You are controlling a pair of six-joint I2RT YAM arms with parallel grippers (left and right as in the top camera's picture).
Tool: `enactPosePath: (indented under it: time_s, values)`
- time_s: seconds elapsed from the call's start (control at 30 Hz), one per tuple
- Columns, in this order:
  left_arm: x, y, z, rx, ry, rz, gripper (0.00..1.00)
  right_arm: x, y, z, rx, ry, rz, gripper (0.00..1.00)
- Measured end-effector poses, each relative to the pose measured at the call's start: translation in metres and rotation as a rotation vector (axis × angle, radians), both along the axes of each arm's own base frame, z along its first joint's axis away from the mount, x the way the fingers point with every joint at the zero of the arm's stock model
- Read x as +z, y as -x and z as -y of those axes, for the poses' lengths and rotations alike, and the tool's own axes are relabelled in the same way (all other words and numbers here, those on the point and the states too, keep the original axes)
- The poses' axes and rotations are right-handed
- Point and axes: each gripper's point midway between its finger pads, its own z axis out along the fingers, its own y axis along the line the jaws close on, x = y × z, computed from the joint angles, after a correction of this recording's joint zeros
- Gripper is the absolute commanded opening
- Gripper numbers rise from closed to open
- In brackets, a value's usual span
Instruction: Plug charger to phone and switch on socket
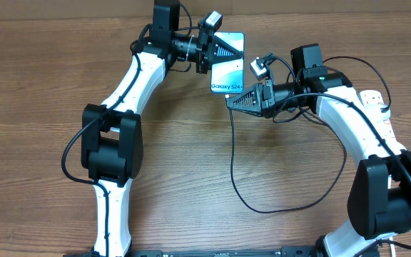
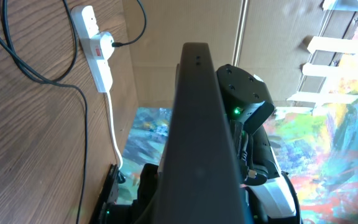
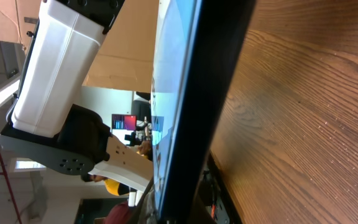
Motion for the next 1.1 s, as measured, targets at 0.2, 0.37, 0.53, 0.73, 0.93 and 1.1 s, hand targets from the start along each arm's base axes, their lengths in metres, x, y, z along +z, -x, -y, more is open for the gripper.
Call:
enactPosePath:
  time_s: [0.2, 0.37, 0.53, 0.73, 0.93, 1.1]
  values:
    - [0.0, 0.0, 0.0, 0.0, 0.0, 0.0, 0.04, 0.0002, -0.0001, 0.0, 0.0, -0.001, 0.001, 0.04]
    - [0.0, 0.0, 0.0, 0.0, 0.001, 0.003, 0.04, 0.0005, -0.0009, -0.0002, 0.0, -0.002, 0.009, 0.04]
    - [0.0, -0.0001, 0.0, 0.0, 0.001, 0.007, 0.04, 0.0007, -0.0011, -0.0002, 0.001, -0.003, 0.012, 0.04]
    - [-0.0001, -0.0001, 0.0, 0.0, 0.001, 0.009, 0.04, 0.0015, -0.0016, -0.0004, 0.002, -0.007, 0.019, 0.04]
    - [-0.0001, -0.0002, 0.0, 0.001, 0.002, 0.011, 0.04, 0.0028, -0.0029, -0.0006, 0.003, -0.012, 0.034, 0.04]
    - [-0.0001, -0.0003, -0.0001, 0.001, 0.002, 0.011, 0.04, 0.0027, -0.0027, -0.0007, 0.003, -0.012, 0.033, 0.04]
